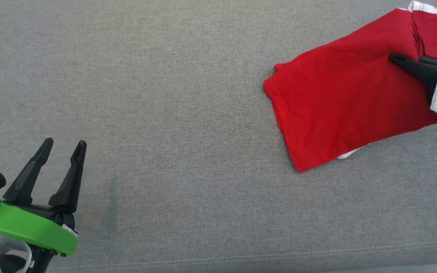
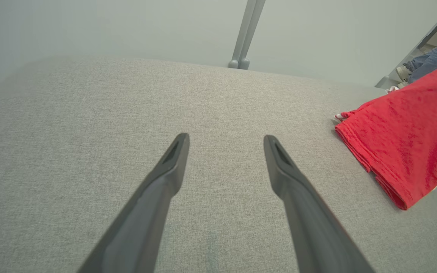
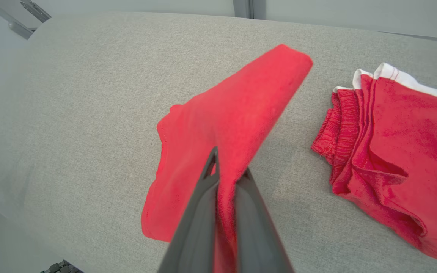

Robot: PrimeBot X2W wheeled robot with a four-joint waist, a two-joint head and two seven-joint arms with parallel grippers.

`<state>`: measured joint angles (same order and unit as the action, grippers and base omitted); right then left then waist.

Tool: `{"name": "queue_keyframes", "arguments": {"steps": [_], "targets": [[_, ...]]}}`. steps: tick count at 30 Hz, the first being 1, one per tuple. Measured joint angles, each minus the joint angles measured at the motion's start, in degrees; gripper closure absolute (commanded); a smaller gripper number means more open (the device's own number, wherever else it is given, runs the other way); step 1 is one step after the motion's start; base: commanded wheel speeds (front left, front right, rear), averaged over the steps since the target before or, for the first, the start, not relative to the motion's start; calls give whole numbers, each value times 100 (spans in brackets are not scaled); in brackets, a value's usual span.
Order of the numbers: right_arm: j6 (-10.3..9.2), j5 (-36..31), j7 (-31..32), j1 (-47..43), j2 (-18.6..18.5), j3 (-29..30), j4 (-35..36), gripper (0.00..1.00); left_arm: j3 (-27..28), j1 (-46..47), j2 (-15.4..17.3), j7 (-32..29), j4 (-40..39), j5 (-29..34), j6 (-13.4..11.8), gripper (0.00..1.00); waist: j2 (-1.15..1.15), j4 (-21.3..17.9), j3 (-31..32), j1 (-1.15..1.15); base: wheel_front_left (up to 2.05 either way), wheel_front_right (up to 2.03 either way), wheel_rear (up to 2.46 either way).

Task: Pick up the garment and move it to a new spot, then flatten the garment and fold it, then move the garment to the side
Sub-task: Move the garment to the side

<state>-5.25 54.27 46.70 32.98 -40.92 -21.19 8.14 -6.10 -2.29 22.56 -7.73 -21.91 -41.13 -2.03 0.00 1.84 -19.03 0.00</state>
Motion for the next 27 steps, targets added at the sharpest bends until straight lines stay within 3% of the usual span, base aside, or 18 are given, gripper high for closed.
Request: {"name": "queue_keyframes", "arguments": {"steps": [14,27], "targets": [[-93,-918,-136,1074,-536,449,-556,100,-180,385,71,-290,-361,1,1,0,0,-260,-861,0,0,0,0],[-141,-1135,-393,1493,-405,572,-1215,100,-151,622,73,-354,-397,58,-26,0,0,-392,-1442,1,0,0,0]]}}
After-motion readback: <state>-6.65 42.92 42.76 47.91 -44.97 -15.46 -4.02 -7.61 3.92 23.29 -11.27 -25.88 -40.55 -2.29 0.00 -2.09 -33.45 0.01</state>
